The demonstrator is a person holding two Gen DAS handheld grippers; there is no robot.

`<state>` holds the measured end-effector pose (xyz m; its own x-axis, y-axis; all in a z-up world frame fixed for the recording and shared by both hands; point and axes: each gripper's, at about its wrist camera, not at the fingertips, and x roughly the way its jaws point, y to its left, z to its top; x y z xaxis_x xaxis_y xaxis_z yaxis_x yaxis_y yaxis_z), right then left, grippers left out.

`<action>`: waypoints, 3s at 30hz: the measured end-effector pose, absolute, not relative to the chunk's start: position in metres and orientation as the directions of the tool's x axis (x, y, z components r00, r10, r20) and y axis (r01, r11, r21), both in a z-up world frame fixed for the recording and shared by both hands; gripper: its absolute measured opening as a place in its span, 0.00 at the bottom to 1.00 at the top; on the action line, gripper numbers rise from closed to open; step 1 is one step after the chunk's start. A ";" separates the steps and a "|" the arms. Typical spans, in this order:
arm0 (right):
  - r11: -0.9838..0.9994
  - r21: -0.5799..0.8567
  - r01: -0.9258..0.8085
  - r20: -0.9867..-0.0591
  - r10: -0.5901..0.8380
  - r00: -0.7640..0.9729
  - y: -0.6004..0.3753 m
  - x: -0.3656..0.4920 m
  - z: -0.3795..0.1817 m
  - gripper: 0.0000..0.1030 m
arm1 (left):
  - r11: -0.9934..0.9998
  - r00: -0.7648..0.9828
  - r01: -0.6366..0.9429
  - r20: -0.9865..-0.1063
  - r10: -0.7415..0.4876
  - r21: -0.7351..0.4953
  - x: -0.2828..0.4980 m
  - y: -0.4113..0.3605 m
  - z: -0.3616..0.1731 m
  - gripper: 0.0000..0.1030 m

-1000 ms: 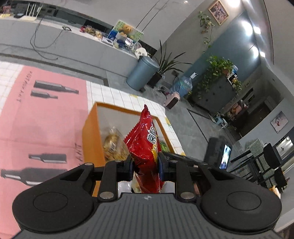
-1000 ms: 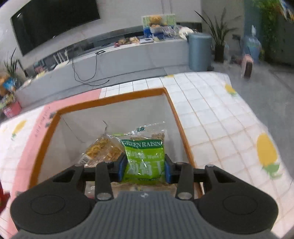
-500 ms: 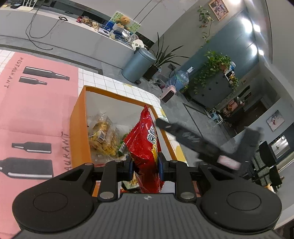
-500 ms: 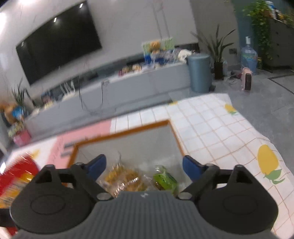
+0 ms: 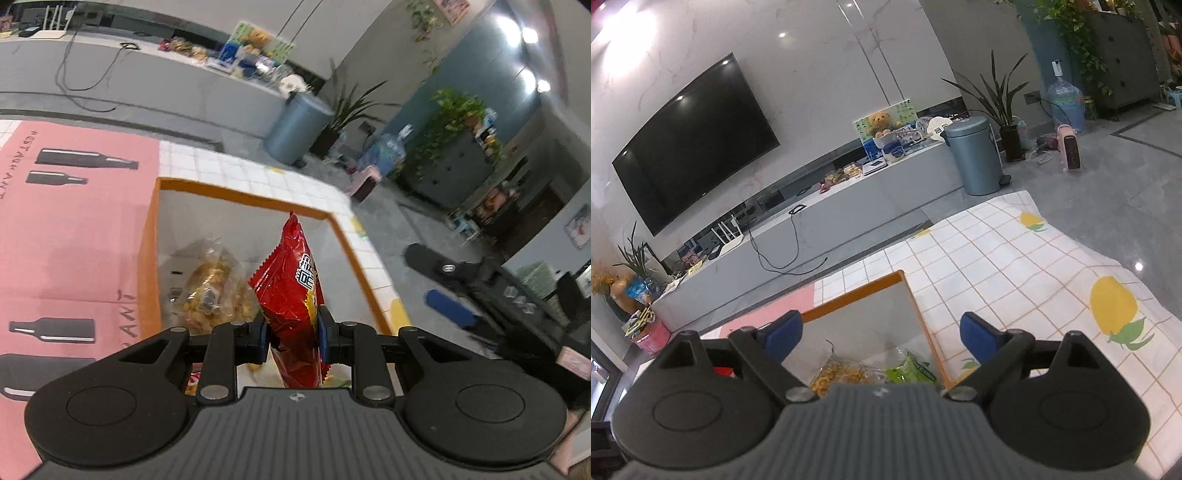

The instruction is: Organize snacks

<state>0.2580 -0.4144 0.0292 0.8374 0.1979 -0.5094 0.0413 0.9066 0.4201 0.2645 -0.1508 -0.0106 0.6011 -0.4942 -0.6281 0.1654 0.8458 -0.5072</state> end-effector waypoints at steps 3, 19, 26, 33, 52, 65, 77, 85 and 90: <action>0.905 0.421 0.051 -0.515 0.193 0.835 -0.416 0.259 0.028 0.87 | 0.866 0.612 0.171 -0.638 -0.467 -0.470 0.268 -0.155 -0.010 0.27; 0.972 0.227 0.053 -0.548 0.083 0.832 -0.398 0.229 0.037 0.87 | 0.909 0.670 0.121 -0.642 -0.372 -0.400 0.225 -0.130 0.028 0.81; 0.962 0.268 0.059 -0.604 0.120 0.788 -0.379 0.171 0.038 0.95 | 0.888 0.707 0.182 -0.571 -0.416 -0.422 0.171 -0.118 0.072 0.87; 0.954 0.290 0.070 -0.678 0.154 0.719 -0.355 0.114 0.057 0.97 | 0.927 0.769 0.151 -0.549 -0.328 -0.343 0.114 -0.117 0.105 1.00; 0.992 0.123 0.009 -0.709 0.081 0.701 -0.300 -0.002 0.094 0.97 | 0.991 0.761 0.089 -0.636 -0.131 -0.098 0.025 -0.143 0.090 1.00; 0.999 0.054 0.008 -0.701 0.032 0.712 -0.296 -0.012 0.099 0.97 | 0.995 0.748 0.026 -0.658 -0.084 -0.098 0.013 -0.149 0.084 1.00; 0.999 0.048 0.007 -0.711 0.029 0.703 -0.297 -0.011 0.093 0.97 | 0.995 0.737 0.021 -0.671 -0.080 -0.096 0.012 -0.153 0.078 1.00; 0.999 0.041 0.007 -0.714 0.024 0.700 -0.296 -0.012 0.092 0.97 | 0.995 0.732 0.017 -0.677 -0.076 -0.094 0.013 -0.154 0.078 1.00; 0.999 0.035 0.004 -0.718 0.022 0.696 -0.294 -0.011 0.091 0.97 | 0.996 0.725 0.013 -0.685 -0.071 -0.090 0.014 -0.154 0.076 1.00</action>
<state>-0.0110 -0.2937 0.0907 0.6961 0.0225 -0.7176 0.0037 0.9994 0.0348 0.0141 -0.1540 0.0763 0.7252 -0.0708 -0.6849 0.0126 0.9959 -0.0896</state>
